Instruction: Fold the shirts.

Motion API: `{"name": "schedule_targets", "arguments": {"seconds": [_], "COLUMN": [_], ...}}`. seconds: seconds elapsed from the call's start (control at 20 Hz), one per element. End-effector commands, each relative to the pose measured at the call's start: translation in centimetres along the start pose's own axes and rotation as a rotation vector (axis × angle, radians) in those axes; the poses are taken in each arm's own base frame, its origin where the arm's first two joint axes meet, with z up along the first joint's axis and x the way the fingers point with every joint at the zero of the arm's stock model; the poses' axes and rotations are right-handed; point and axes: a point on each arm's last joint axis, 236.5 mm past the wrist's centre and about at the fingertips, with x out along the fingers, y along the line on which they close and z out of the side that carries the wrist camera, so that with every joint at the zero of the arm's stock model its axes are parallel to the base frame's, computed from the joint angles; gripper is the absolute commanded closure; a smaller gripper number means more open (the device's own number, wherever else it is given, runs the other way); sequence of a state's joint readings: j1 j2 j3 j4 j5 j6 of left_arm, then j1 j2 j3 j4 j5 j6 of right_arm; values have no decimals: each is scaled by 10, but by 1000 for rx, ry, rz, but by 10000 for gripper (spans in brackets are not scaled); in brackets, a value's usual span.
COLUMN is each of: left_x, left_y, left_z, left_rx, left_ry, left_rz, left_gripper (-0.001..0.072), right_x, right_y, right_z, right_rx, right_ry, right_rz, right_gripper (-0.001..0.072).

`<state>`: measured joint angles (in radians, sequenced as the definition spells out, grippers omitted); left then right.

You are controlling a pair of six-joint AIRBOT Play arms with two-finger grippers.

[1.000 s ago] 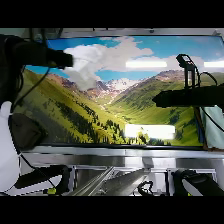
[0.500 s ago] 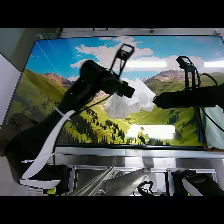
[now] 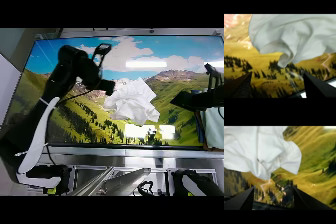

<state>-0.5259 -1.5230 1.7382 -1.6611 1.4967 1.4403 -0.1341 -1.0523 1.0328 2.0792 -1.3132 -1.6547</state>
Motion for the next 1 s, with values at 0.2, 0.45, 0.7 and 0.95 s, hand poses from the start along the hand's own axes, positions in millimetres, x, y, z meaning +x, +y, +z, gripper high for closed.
{"name": "schedule_targets", "arguments": {"seconds": [0.2,0.45,0.7,0.95], "left_x": [109,141,149,168], "left_y": [20,9,-36,-60], "left_z": [-124,-130,-87,-77], "left_rx": [-491,-574,-429,-361], "left_ry": [72,51,31,114], "left_rz": [-369,-458,-483,-510], "left_gripper": [10,10,11,169], "right_x": [95,136,165,188], "right_y": [-57,-73,-62,-49], "right_z": [-50,-59,-48,-36], "right_rx": [123,148,127,84], "right_ry": [176,258,234,251], "right_rz": [-2,24,56,62], "right_gripper": [278,278,278,281]}}
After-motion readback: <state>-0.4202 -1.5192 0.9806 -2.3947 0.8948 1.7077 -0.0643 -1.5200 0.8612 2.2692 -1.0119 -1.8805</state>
